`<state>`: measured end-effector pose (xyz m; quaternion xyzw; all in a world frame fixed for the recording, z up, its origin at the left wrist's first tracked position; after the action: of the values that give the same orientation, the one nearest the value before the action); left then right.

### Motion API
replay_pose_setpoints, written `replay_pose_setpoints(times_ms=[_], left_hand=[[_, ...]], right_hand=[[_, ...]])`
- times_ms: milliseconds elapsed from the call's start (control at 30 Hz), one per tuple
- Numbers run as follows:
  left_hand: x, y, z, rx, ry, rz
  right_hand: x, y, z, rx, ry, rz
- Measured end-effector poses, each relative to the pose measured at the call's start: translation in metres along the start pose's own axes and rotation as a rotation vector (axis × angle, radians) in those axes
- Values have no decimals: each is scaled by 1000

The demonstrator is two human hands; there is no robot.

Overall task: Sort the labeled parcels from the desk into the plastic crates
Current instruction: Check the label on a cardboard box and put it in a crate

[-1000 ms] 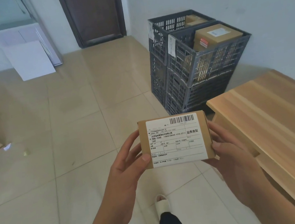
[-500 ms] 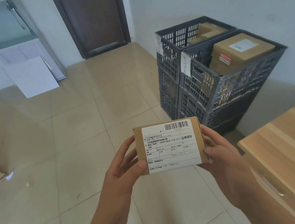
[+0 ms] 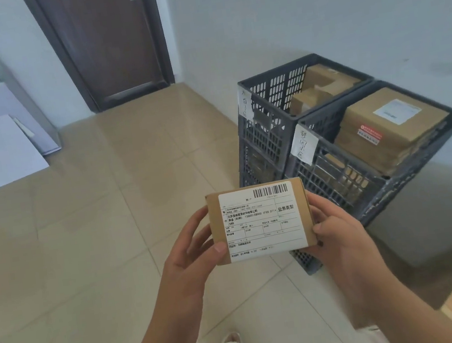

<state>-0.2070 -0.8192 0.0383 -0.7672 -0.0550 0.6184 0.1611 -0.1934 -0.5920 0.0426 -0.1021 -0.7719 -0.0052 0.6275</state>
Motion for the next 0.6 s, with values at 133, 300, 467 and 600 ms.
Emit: replay_pose_setpoints(times_ms=[133, 300, 467, 600], left_hand=[[-24, 8, 81, 80, 26, -7], [-27, -6, 167, 190, 75, 8], [-25, -23, 258, 250, 110, 48], [-27, -40, 340, 256, 123, 95]], right_hand=[[18, -13, 60, -84, 7, 24], [23, 0, 118, -208, -7, 64], [24, 21, 194, -278, -37, 80], [30, 39, 273, -300, -45, 82]])
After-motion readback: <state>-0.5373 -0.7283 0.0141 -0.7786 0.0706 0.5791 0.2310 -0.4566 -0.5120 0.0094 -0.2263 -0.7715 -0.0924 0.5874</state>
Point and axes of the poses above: each hand's wrist, its own z-axis towards the middle knuckle, its own y-axis out of the back of the hand, x = y × z, the point moved 9 cm from there along z, towards the middle knuckle, and after that the axes turned 6 degrees about -z, right-handed, at the moved point
